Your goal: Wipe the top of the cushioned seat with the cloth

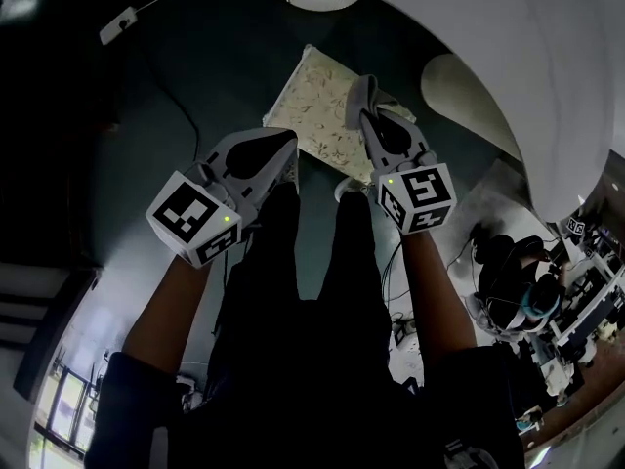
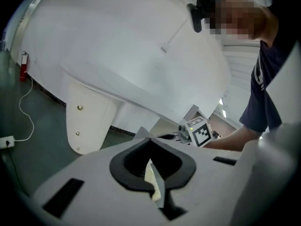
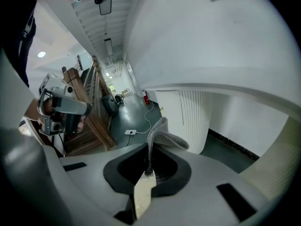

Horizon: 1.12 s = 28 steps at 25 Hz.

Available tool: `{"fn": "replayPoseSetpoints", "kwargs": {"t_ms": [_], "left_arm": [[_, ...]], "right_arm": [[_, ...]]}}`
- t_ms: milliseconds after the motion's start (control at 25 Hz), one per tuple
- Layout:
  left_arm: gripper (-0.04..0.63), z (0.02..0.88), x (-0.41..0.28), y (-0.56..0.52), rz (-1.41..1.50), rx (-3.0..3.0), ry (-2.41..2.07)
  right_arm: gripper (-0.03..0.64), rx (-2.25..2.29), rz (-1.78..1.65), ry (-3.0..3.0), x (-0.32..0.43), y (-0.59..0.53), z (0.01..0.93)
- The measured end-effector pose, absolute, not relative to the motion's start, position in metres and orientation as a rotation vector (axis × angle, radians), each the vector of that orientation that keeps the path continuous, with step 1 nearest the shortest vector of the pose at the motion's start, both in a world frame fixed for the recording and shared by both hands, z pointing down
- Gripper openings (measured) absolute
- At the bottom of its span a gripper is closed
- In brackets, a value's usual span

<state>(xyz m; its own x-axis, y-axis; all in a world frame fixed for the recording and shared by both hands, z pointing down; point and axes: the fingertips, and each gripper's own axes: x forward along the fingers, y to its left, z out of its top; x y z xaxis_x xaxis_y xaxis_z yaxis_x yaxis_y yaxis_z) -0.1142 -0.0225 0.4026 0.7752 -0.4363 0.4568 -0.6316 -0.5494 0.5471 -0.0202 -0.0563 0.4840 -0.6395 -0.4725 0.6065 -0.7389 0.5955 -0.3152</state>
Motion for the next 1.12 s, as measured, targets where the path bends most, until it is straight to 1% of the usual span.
{"fn": "replayPoseSetpoints", "kwargs": {"t_ms": [400,760,920,1120], "left_arm": [[0.008,0.456,-0.125,-0.015,0.374,2.152,-0.811],[0.008,0.486,-0.154,-0.030,0.362,2.098,-0.858],[0.008,0.499,-0.152,-0.029,0.382,2.082,-0.837],[0.008,0.511,-0.132,-0.031,0.402,2.087,-0.789]], "right_arm": [[0.032,0.964,0.878,-2.317,-0.075,-0.101,0.609],[0.032,0.949,0.964,-2.280,-0.116,-0.119,0.679],[0.032,0.986,1.030,-2.214,-0.104,-0.116,0.713],[0.032,1.062,1.079,-2.139,-0.067,-0.104,0.726]]}}
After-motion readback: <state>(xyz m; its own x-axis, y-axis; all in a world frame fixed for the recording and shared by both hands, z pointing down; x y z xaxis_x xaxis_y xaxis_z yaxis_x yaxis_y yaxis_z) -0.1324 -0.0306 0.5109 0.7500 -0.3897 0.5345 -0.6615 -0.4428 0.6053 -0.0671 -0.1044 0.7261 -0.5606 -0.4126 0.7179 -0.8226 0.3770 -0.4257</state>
